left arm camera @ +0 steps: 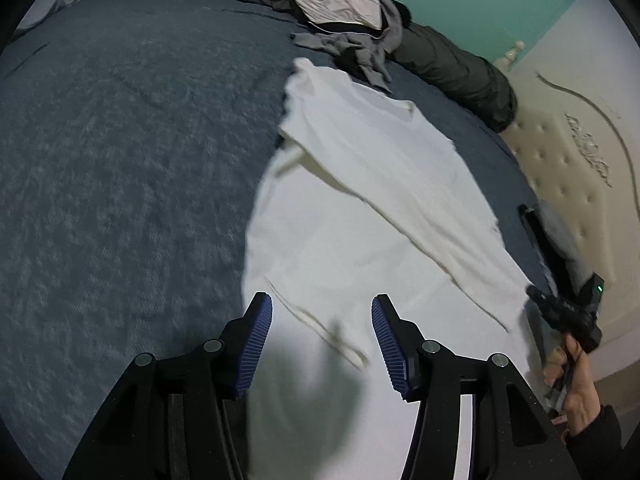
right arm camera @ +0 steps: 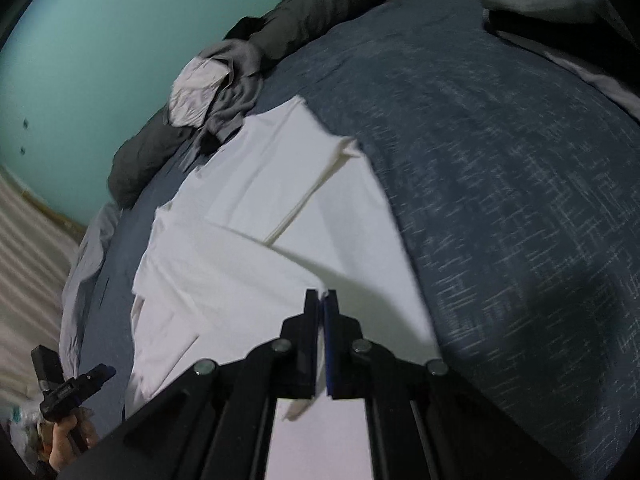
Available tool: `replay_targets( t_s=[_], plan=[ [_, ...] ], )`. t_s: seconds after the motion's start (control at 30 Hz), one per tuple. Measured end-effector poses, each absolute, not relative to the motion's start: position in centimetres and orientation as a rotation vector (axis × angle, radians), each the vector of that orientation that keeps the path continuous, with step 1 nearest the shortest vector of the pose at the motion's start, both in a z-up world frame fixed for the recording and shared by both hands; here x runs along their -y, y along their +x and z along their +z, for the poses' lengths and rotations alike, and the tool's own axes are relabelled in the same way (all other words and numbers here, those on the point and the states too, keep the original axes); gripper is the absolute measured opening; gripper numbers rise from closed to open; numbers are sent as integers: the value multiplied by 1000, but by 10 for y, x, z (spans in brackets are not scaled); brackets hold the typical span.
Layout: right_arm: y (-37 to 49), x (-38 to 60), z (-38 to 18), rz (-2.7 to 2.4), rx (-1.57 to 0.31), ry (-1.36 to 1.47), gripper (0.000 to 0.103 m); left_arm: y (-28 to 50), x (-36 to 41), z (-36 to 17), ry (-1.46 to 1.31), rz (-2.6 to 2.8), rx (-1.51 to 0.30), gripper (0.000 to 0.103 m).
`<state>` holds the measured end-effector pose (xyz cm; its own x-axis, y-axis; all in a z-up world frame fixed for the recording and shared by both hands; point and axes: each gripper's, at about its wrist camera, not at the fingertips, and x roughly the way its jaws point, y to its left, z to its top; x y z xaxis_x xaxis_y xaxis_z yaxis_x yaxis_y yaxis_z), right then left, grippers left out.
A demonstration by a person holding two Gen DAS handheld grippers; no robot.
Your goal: Fold clothes
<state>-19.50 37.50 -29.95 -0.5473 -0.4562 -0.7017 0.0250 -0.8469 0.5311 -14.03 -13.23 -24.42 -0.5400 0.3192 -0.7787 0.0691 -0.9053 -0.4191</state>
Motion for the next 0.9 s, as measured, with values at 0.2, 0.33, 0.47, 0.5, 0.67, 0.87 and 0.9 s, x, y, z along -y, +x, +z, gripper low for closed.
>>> replay_targets(
  t_s=[0.2,0.33,0.47,0.5,0.67,0.87,0.9],
  plan=[
    [-205,-375,-316,-2436,689,1368,2,-195,154,-251,-1494,2624,523,56],
    [-209,-375,-318,-2413,676,1390,2,-225,149,-262,-1522,2630,426,56],
    [-212,-375,-320,-2392,662,1412,2,-255,144,-273,-1548,2634,329,56],
    [-212,-375,-319,-2389,659,1410,2,-262,143,-276,-1554,2635,305,56],
    [-214,-374,-318,-2381,630,1410,2,-282,137,-282,-1533,2646,263,56],
    [-217,-371,-318,-2385,591,1413,2,-293,145,-287,-1541,2715,218,16],
    [-218,-372,-318,-2383,592,1413,2,-292,149,-286,-1534,2717,237,15]
  ],
)
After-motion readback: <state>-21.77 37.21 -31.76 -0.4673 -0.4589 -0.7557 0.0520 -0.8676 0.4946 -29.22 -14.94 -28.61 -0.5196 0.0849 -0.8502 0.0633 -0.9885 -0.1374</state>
